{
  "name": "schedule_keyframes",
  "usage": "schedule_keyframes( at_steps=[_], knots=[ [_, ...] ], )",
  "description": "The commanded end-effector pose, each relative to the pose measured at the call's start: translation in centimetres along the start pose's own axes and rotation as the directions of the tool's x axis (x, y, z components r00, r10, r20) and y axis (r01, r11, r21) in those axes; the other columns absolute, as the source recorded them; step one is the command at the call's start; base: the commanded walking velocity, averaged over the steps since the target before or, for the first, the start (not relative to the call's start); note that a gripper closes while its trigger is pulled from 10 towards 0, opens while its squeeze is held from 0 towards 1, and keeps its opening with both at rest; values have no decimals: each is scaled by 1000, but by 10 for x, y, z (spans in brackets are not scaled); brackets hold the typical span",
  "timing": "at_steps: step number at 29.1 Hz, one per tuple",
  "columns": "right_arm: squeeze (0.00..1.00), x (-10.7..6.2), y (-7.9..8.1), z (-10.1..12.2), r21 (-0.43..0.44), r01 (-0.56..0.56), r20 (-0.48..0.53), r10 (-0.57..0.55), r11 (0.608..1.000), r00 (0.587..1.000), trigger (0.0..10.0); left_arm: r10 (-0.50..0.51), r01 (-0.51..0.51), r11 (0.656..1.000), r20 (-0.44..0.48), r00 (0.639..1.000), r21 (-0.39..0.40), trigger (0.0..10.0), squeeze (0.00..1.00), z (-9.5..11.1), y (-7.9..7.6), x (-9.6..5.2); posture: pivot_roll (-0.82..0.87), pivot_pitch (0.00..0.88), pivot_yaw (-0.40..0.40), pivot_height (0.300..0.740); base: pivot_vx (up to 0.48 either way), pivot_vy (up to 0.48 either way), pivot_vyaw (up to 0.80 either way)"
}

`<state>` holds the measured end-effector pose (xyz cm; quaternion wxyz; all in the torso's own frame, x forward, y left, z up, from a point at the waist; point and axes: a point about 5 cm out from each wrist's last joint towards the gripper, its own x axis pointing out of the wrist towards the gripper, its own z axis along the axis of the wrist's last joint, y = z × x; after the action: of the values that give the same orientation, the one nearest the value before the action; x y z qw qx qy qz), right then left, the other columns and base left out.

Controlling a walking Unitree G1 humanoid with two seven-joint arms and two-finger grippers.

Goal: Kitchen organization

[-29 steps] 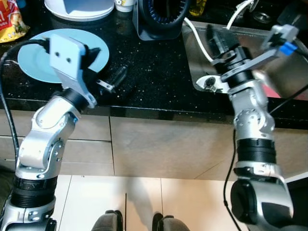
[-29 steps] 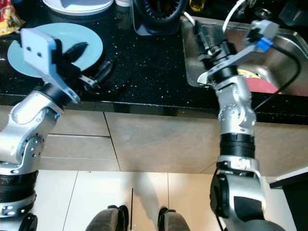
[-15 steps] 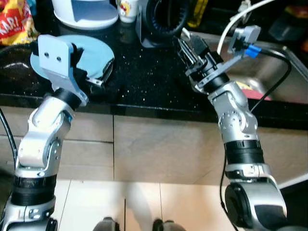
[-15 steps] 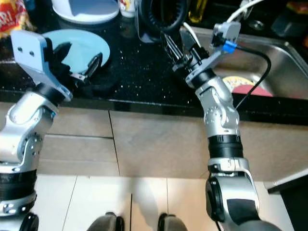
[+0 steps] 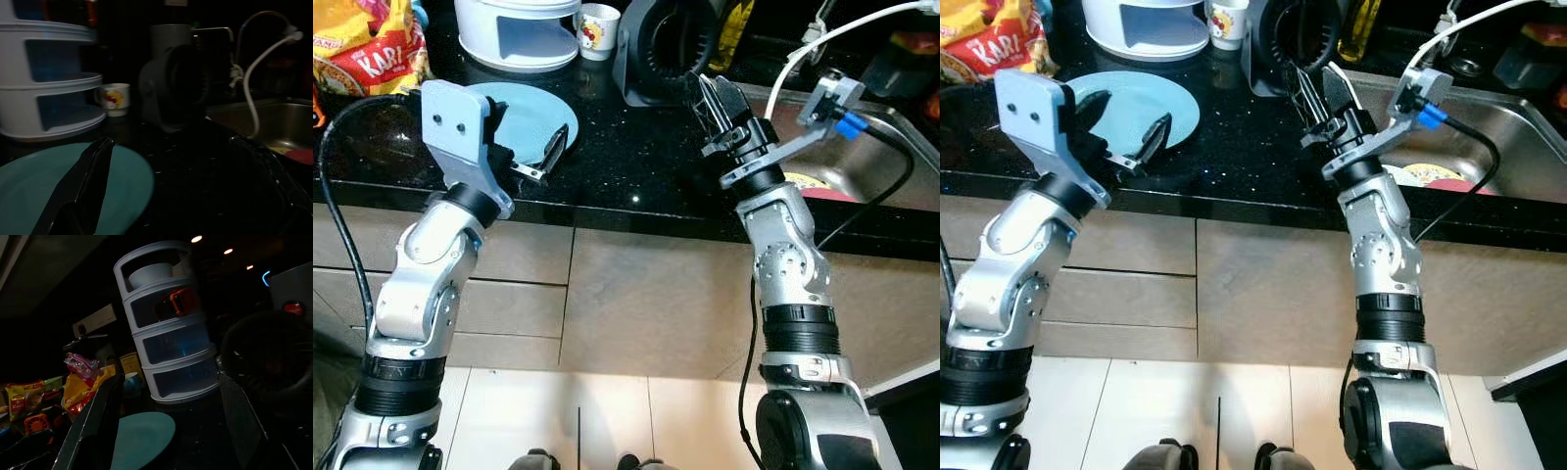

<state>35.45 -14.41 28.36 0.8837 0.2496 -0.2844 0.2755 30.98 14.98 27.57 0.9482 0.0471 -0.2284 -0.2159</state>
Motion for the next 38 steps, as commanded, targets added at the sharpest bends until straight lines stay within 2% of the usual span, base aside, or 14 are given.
schedule_keyframes(
  at_steps=[1,6,11,15,20,25,31,34,38],
  knots=[
    [0,-4,-3,4,4,17,17,-17,1000,1000,10000,-25,25,1000,11,1000,-7,10000,0,0,-6,4,143,54,-82,740,311,-364,0],
    [0,-5,-1,0,13,14,12,-14,1000,1000,10000,-38,39,998,16,999,-44,10000,0,-3,-12,7,144,29,-87,740,335,-338,0],
    [0,-6,2,-3,18,5,-3,-5,1000,1000,10000,-30,31,999,39,999,-19,10000,0,-2,-14,11,144,20,-91,740,56,0,0],
    [0,-6,2,-4,22,3,-5,-3,1000,1000,10000,-34,36,999,41,999,-38,10000,0,-4,-16,10,143,15,-94,740,0,0,0],
    [0,-6,4,-7,21,-2,-18,3,1000,1000,10000,6,-5,999,20,1000,-37,10000,0,-8,-13,10,145,14,-95,740,444,0,0],
    [0,-7,7,-11,21,-11,-31,12,1000,999,10000,-4,5,999,35,999,-41,10000,0,-8,-15,8,151,12,-96,740,0,0,0],
    [0,-5,11,-14,31,-24,-37,25,999,999,10000,2,-1,1000,41,999,-26,10000,0,-7,-14,9,157,6,-96,740,0,0,0],
    [0,-4,17,-23,12,-62,-79,62,998,995,10000,0,1,1000,45,999,-9,10000,0,-5,-13,8,167,7,-103,740,0,0,0],
    [0,-3,22,-28,10,-88,-100,88,996,991,10000,19,-20,1000,48,999,18,10000,0,-3,-8,5,173,10,-105,740,480,0,0]
  ],
)
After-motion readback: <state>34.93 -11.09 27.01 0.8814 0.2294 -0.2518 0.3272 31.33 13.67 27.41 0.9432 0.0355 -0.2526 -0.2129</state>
